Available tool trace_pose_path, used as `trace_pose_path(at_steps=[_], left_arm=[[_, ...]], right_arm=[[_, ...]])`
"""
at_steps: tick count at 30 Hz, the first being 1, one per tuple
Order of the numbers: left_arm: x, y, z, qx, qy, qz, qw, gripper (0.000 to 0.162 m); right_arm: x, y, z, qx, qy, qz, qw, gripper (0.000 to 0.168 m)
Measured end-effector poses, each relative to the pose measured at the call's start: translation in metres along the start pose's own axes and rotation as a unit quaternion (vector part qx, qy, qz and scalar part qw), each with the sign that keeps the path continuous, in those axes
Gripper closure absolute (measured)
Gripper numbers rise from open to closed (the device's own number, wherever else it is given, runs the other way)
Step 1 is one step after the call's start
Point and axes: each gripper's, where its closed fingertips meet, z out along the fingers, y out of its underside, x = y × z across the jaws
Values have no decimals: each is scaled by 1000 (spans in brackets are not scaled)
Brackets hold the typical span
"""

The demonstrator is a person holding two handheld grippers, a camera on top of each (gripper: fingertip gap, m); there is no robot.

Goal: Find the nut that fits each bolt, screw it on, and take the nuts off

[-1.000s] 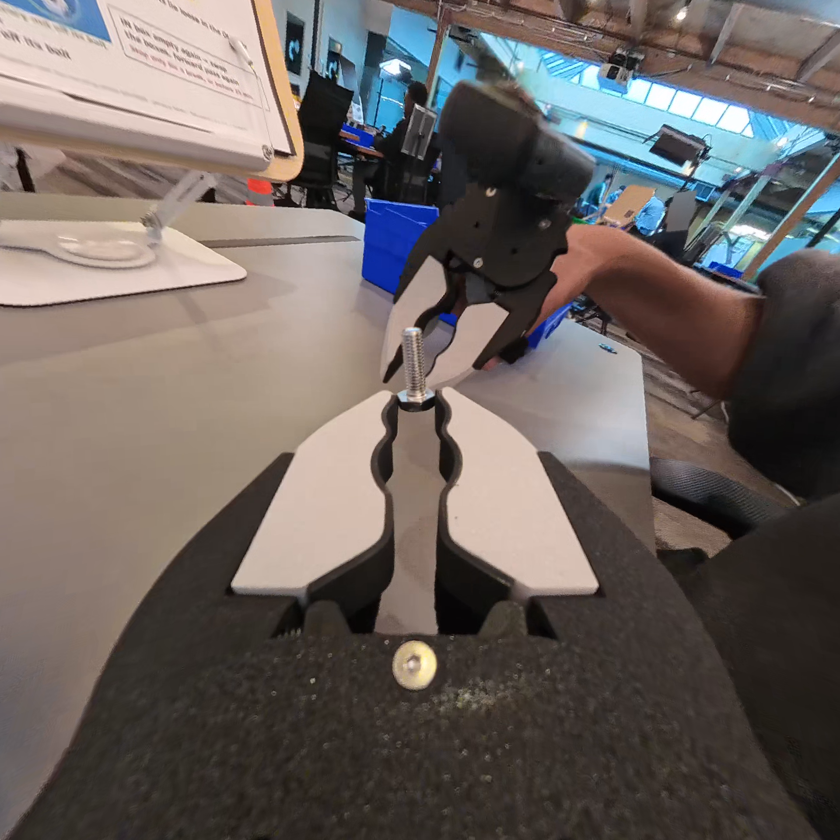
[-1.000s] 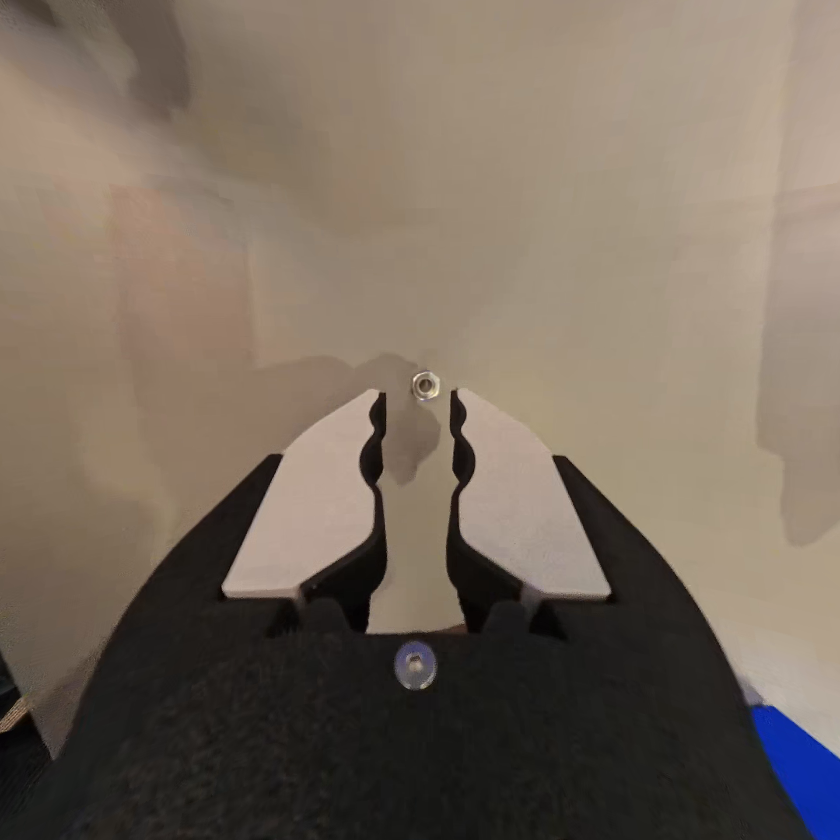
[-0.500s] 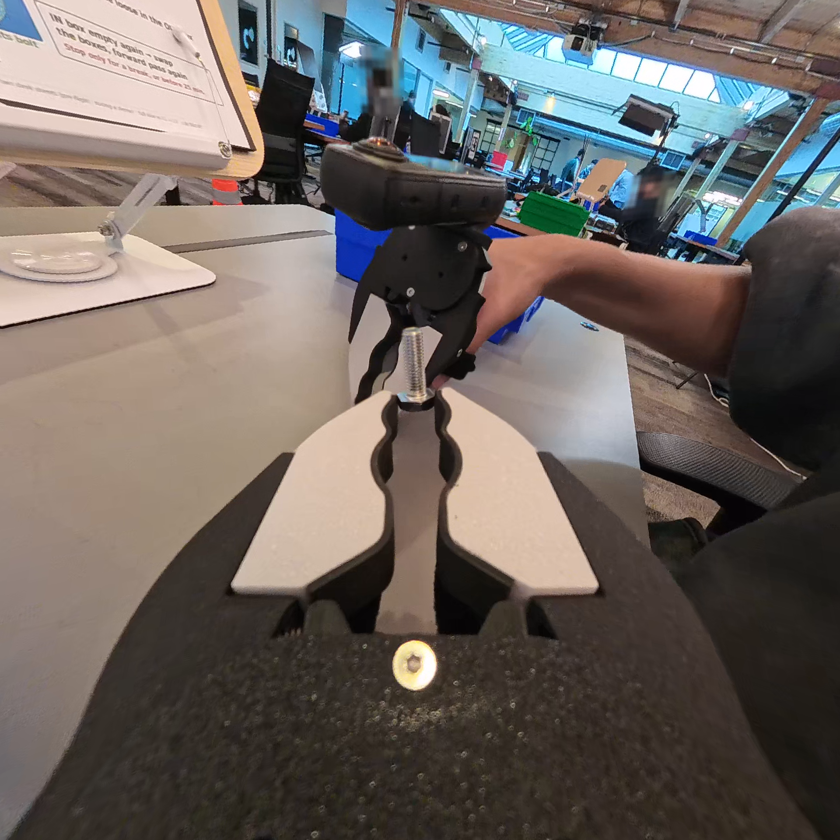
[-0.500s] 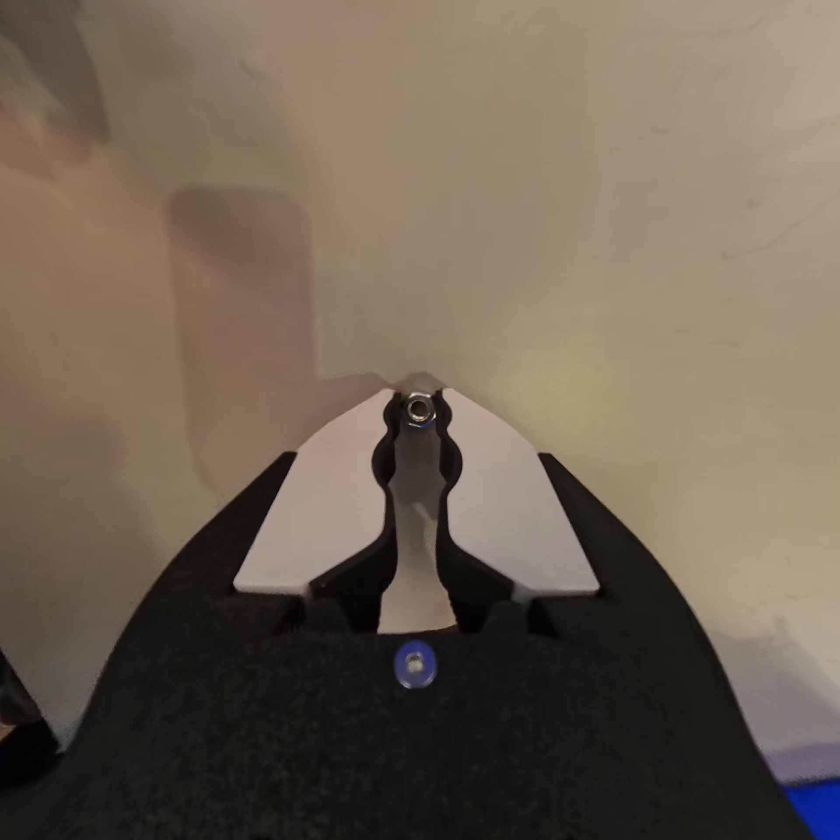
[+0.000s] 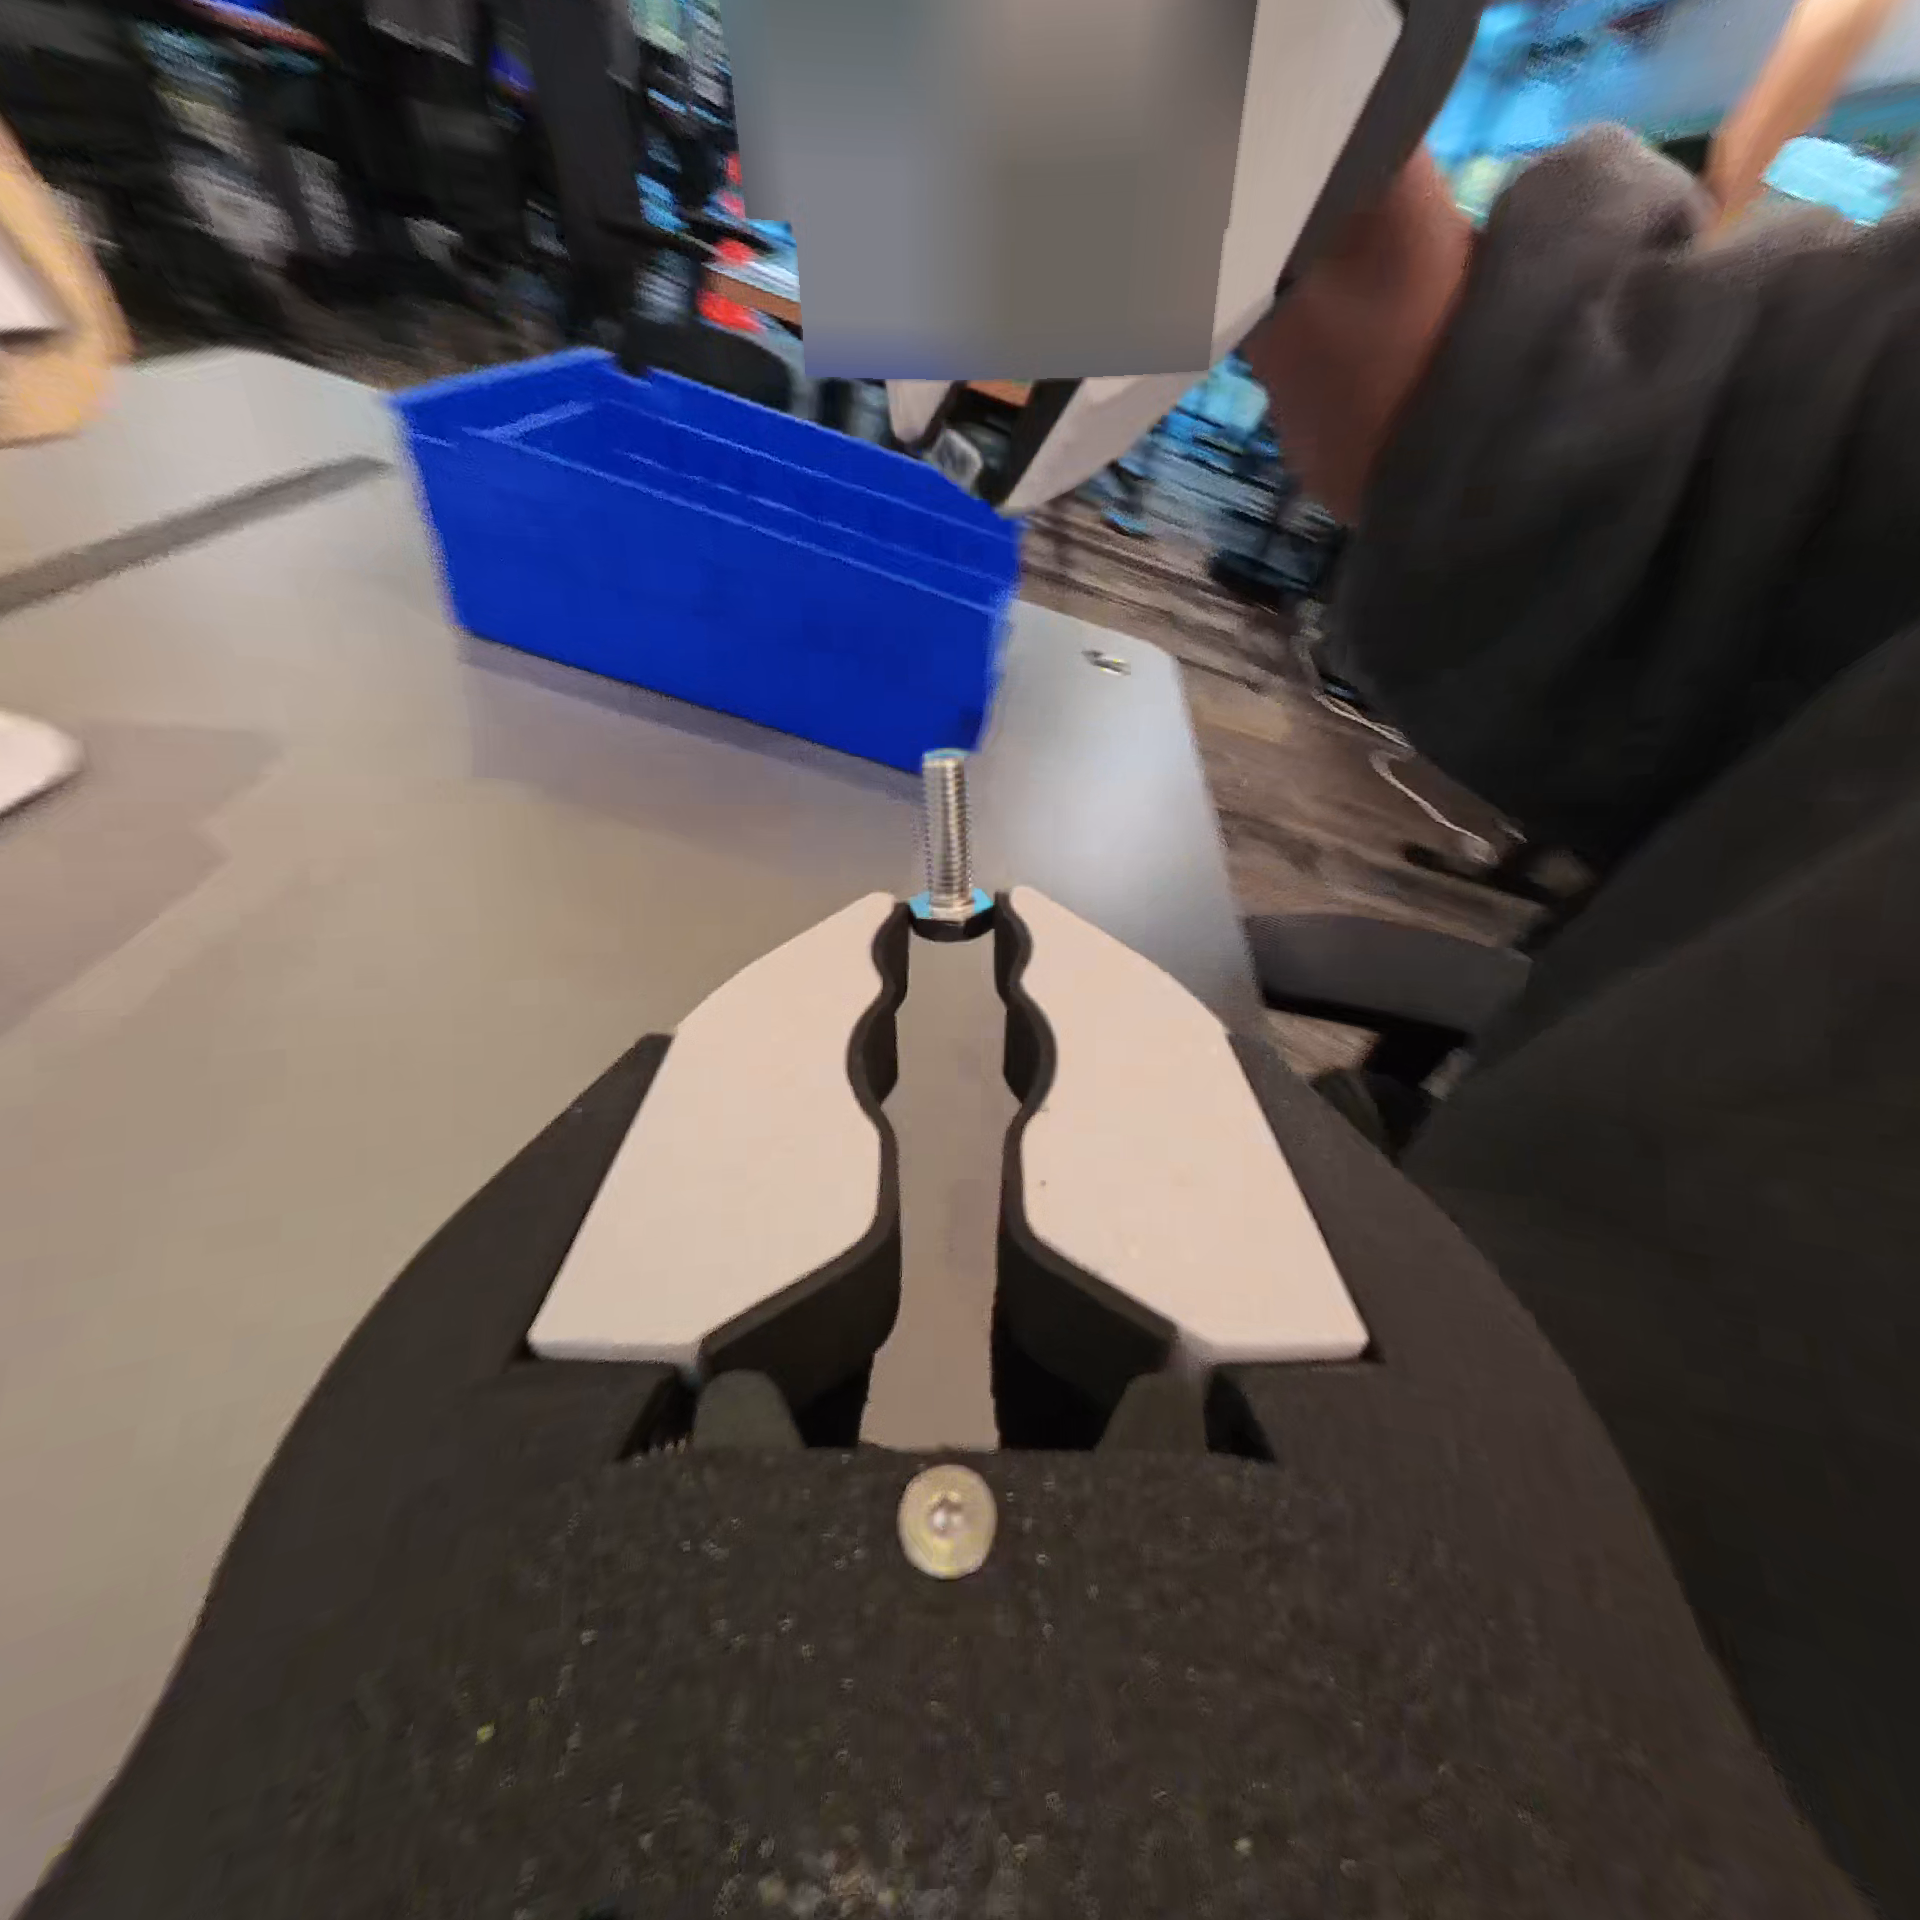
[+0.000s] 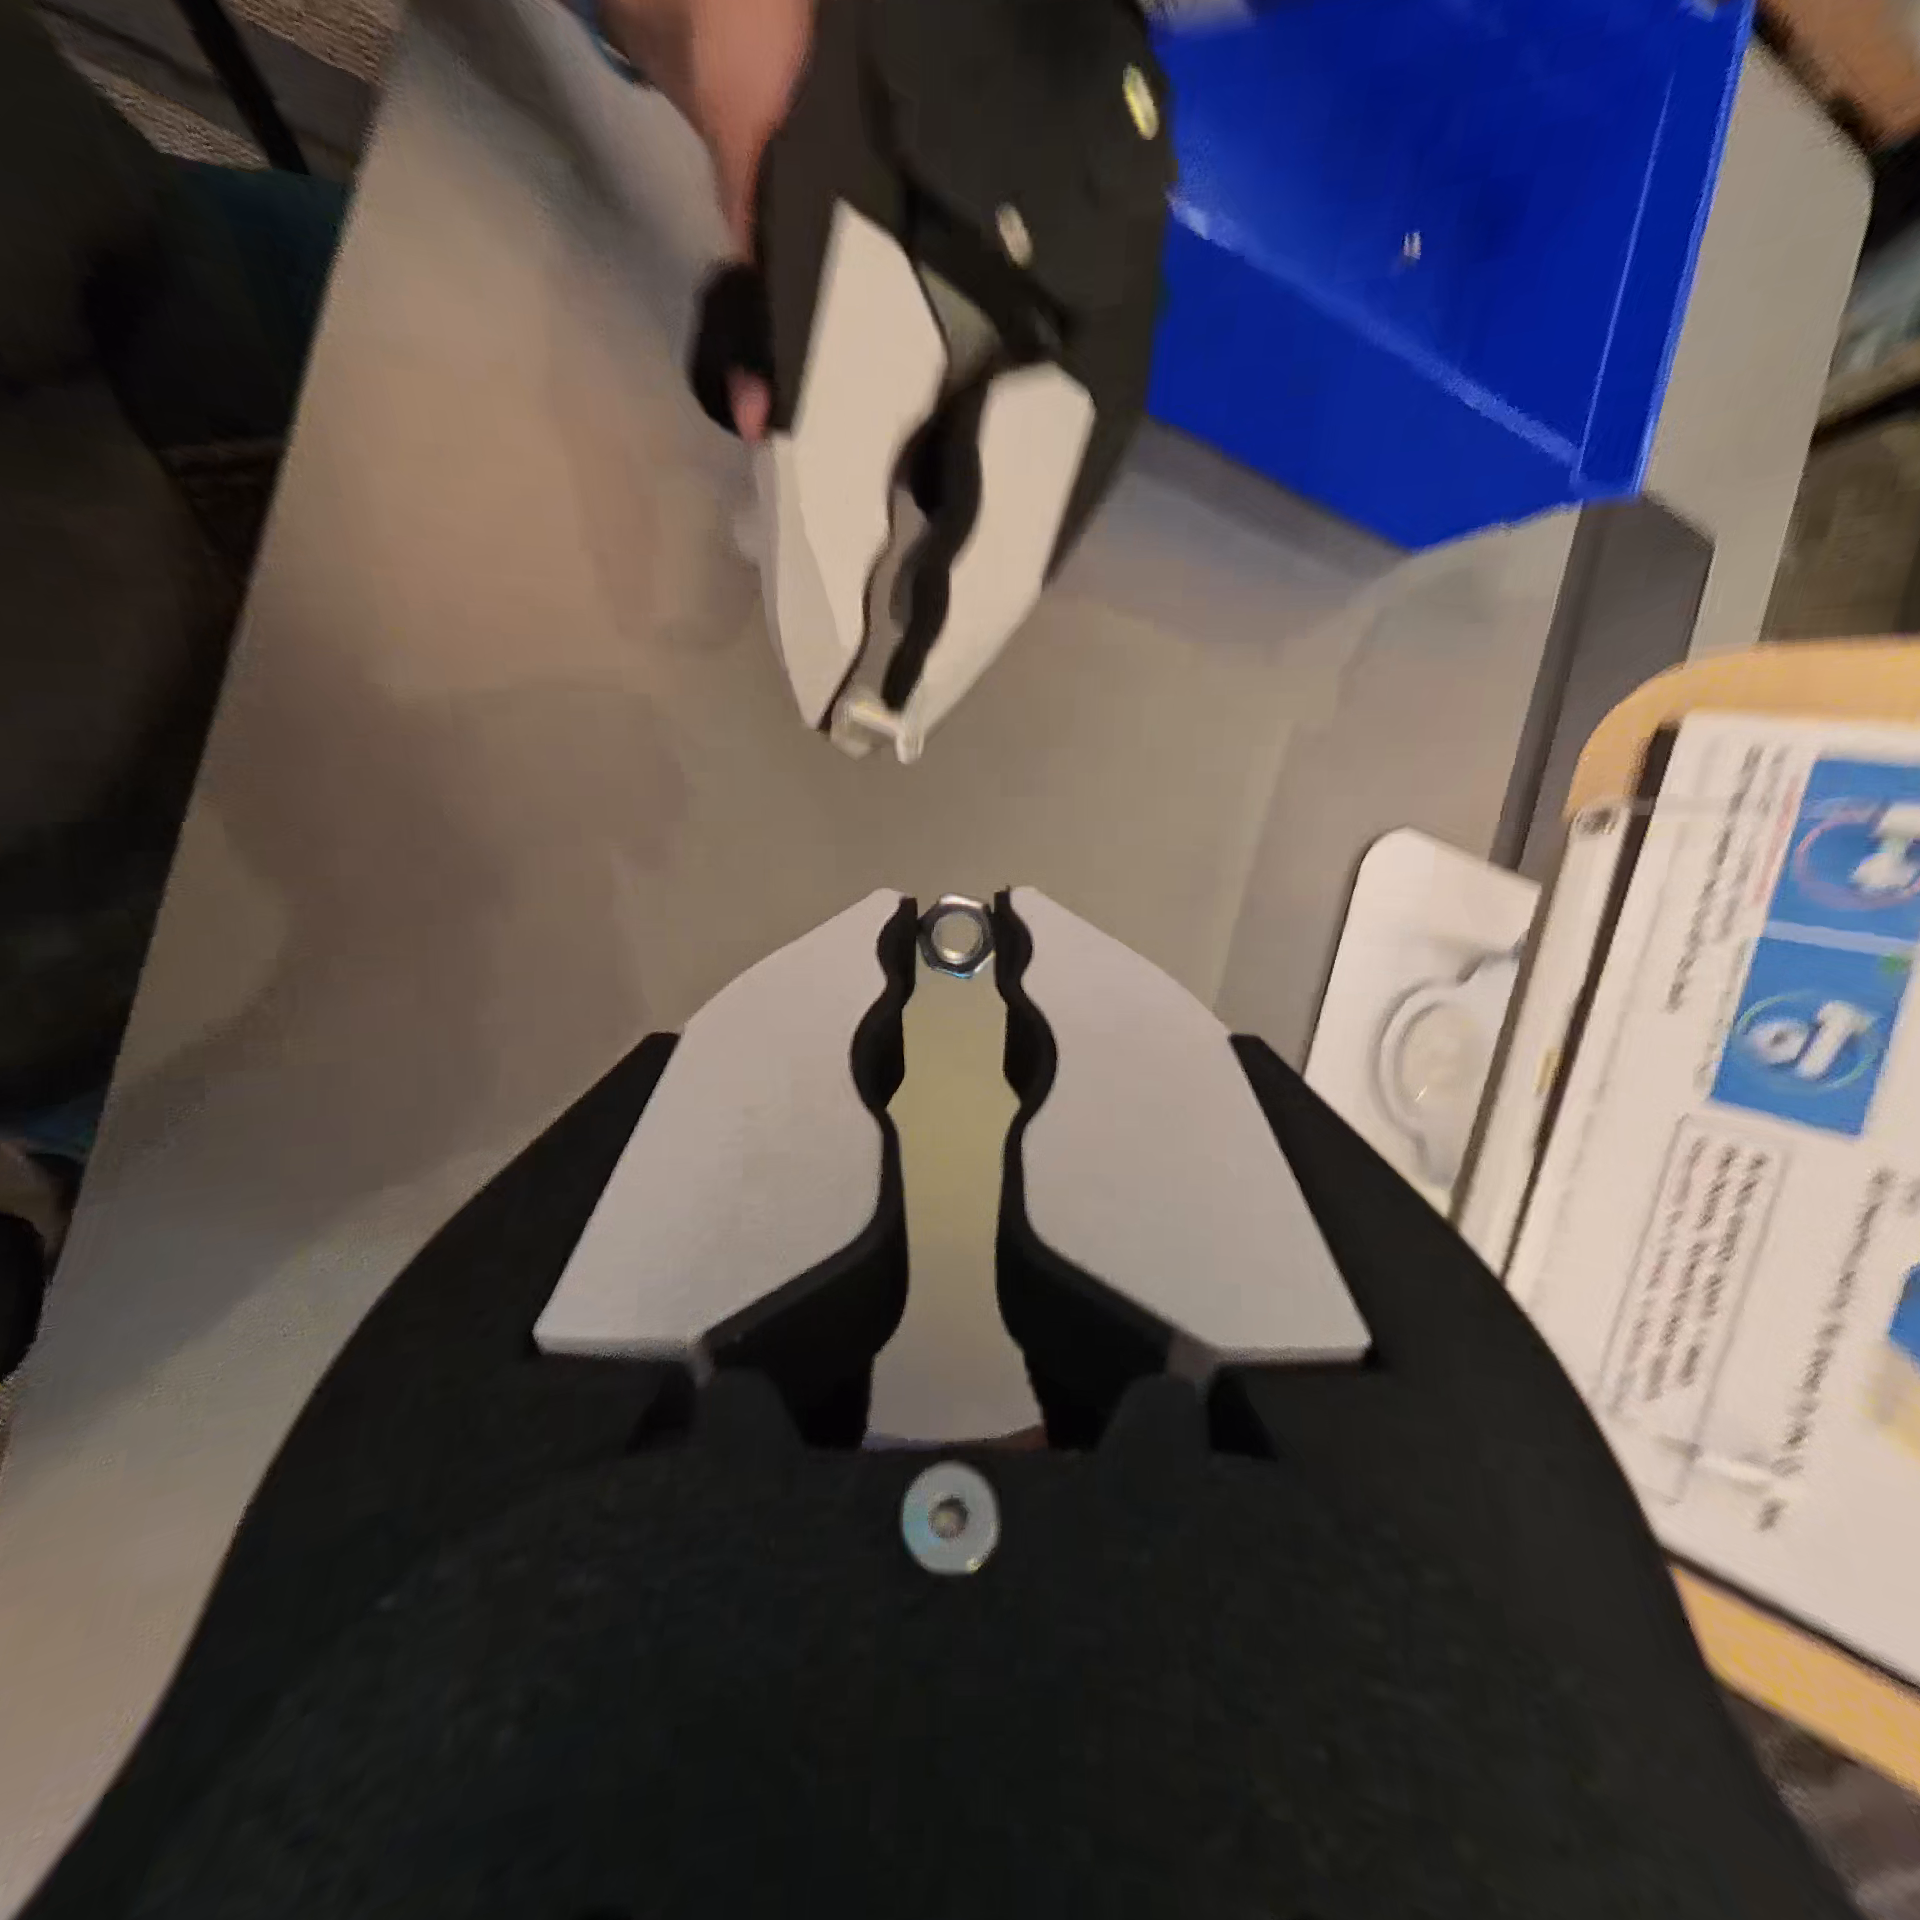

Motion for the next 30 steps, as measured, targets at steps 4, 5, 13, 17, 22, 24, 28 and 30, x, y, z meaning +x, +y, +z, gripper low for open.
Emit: trace_pose_path(at_steps=[4, 5, 13, 17, 22, 24, 28, 30], left_arm=[[11, -20, 10, -21, 97, 16, 995, 147], [15, -24, 11, -24, 123, 13, 992, 147], [38, -46, 10, -3, 217, 18, 976, 147], [37, -51, 4, 14, 233, 8, 972, 147], [43, -52, -6, 14, 272, -2, 962, 148], [45, -50, -7, 7, 286, -6, 958, 148], [51, -49, -12, 4, 329, -24, 944, 148], [54, -49, -13, -2, 346, -27, 938, 148]], right_arm=[[-10, -24, -13, 40, -66, -30, 997, 154], [-14, -29, -15, 52, -87, -27, 994, 154], [-19, -46, -25, 99, -167, -20, 981, 154], [-15, -45, -23, 99, -176, -22, 979, 154], [-17, -47, -18, 101, -185, -33, 977, 154], [-16, -50, -16, 103, -180, -41, 977, 154], [-22, -56, -15, 116, -195, -48, 973, 154], [-26, -59, -15, 122, -202, -51, 970, 154]])
